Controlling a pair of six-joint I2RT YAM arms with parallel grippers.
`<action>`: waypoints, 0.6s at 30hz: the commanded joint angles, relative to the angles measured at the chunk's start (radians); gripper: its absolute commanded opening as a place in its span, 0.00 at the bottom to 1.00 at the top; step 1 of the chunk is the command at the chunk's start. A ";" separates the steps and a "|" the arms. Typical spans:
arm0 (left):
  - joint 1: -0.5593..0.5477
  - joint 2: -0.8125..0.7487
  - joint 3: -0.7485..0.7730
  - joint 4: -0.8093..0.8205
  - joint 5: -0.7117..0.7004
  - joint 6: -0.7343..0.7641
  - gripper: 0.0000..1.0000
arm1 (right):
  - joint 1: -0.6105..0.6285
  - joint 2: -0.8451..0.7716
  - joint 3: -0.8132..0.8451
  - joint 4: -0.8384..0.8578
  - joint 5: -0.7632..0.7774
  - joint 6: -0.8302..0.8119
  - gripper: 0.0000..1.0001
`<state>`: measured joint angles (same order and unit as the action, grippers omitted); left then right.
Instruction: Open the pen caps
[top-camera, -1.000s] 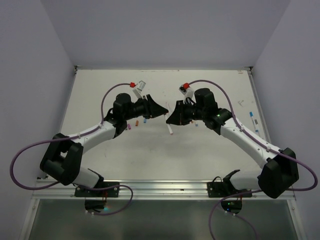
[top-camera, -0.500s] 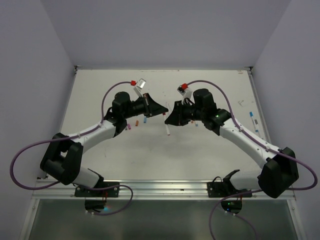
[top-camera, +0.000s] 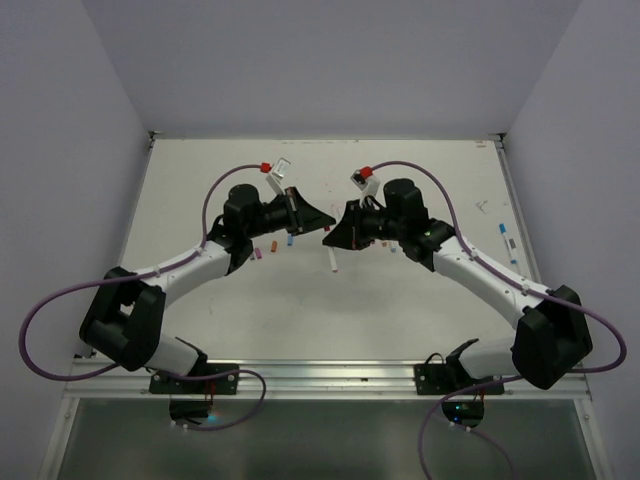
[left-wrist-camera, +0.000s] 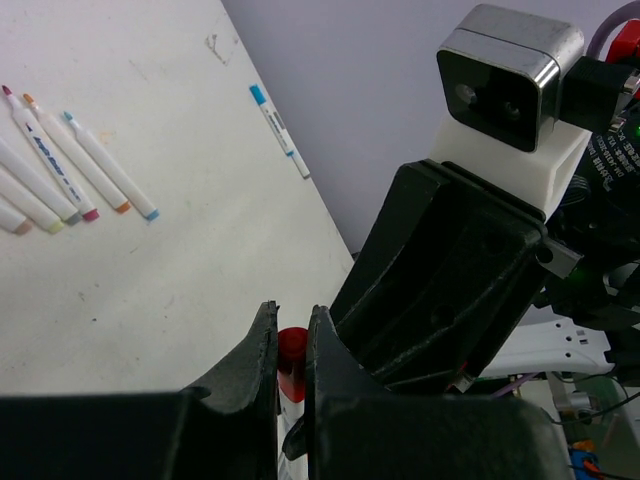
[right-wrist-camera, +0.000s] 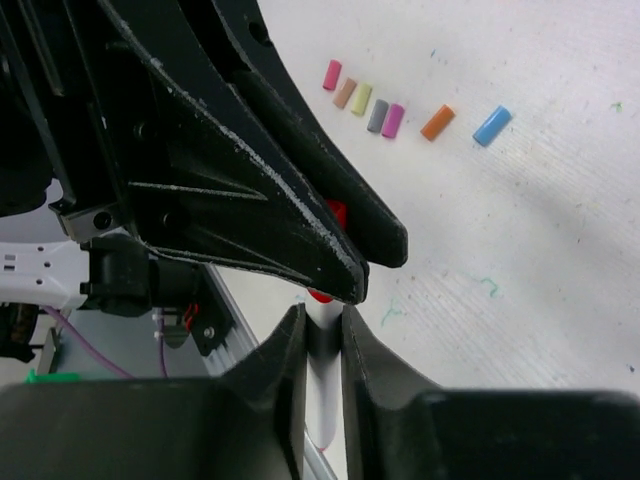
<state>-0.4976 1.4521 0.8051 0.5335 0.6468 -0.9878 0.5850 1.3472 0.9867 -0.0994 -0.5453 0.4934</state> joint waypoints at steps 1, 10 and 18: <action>0.004 -0.036 0.011 0.013 -0.010 -0.023 0.00 | 0.018 0.004 -0.020 0.081 -0.025 0.020 0.04; 0.001 -0.016 0.206 -0.521 -0.373 0.218 0.00 | 0.157 0.042 0.102 -0.268 0.581 -0.197 0.00; 0.004 0.008 0.201 -0.576 -0.450 0.146 0.00 | 0.302 0.136 0.112 -0.325 1.039 -0.233 0.00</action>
<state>-0.4965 1.4513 0.9874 0.0158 0.2779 -0.8280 0.8600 1.4612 1.0813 -0.3576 0.2237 0.3008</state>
